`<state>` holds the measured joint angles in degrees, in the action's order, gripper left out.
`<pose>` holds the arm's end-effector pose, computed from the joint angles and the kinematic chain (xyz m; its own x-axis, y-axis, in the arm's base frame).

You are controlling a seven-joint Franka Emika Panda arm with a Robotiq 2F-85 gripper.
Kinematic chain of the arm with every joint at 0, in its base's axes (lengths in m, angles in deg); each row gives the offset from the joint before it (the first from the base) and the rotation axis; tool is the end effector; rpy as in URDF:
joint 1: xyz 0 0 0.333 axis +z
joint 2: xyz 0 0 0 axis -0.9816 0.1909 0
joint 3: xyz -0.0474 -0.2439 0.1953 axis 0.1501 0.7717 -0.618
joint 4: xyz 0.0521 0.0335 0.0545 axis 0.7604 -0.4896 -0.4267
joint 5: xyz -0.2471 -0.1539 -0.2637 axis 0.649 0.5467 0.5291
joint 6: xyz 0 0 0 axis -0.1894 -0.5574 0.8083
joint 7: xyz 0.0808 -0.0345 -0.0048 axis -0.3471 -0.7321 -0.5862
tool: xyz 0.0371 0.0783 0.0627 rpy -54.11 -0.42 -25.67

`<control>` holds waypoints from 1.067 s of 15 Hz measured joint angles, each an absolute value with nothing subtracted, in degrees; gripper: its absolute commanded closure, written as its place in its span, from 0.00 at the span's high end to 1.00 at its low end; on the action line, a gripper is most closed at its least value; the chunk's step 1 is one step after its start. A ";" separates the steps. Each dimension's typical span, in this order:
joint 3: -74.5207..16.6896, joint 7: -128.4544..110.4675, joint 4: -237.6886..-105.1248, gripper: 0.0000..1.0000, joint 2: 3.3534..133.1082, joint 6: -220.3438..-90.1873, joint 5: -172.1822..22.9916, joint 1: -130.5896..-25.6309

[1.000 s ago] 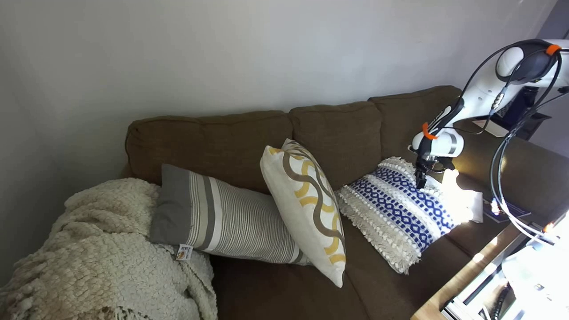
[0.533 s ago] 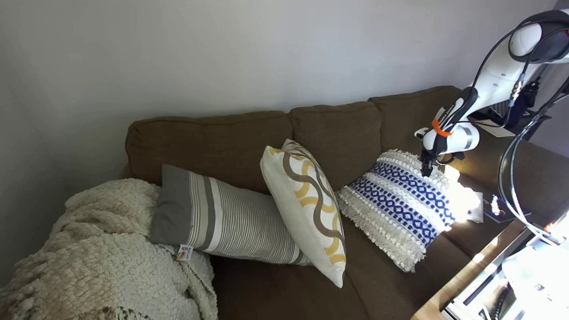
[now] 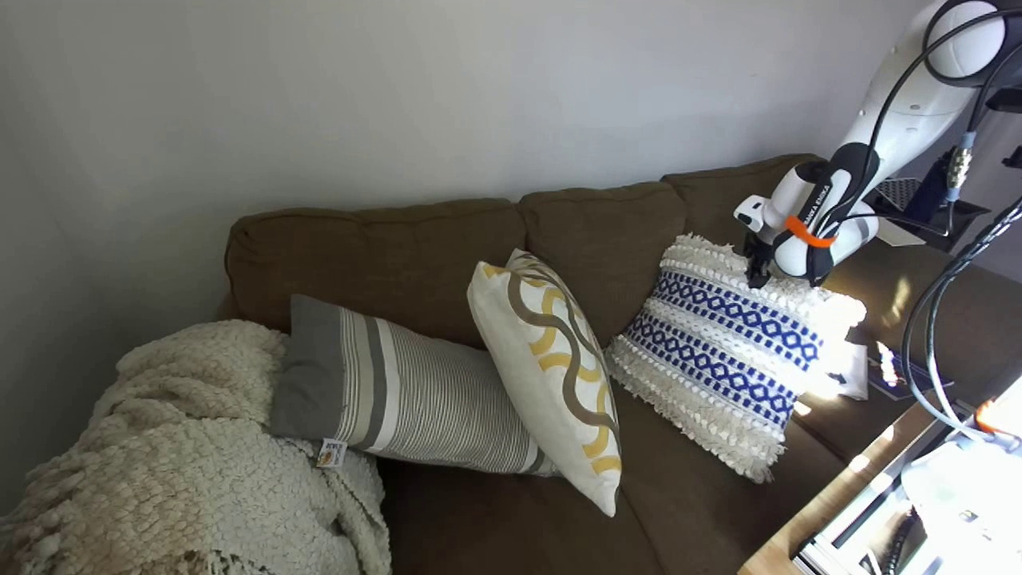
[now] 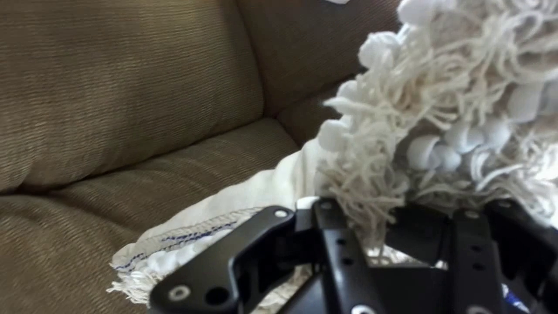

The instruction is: Put the pillow upright

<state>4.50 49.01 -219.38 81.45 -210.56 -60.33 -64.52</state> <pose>0.4728 -0.1818 0.1752 0.5815 0.8065 -0.1068 0.7477 -0.4780 0.4609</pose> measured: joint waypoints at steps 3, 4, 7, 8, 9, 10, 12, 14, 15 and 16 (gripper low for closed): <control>13.81 47.53 -221.85 0.04 79.89 -213.18 -61.29 -51.65; 17.00 47.53 -222.74 0.04 79.30 -213.30 -61.39 -47.28; 27.03 49.35 -226.60 0.04 77.13 -213.59 -61.09 -33.73; 30.45 50.20 -228.12 0.04 76.41 -213.96 -60.99 -29.21; 33.93 51.04 -229.68 0.04 75.68 -214.41 -60.90 -24.72; 37.69 51.81 -231.28 0.04 74.89 -214.90 -60.84 -20.12; 45.25 52.63 -233.80 0.15 72.83 -214.71 -60.81 -11.58; 49.57 53.47 -234.96 0.15 70.38 -214.00 -60.79 -7.37; 50.12 53.86 -235.24 0.04 69.46 -213.90 -60.76 -7.01; 50.33 54.21 -235.42 0.04 68.77 -213.90 -60.74 -6.98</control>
<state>50.33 54.21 -235.42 68.77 -213.90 -60.74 -6.98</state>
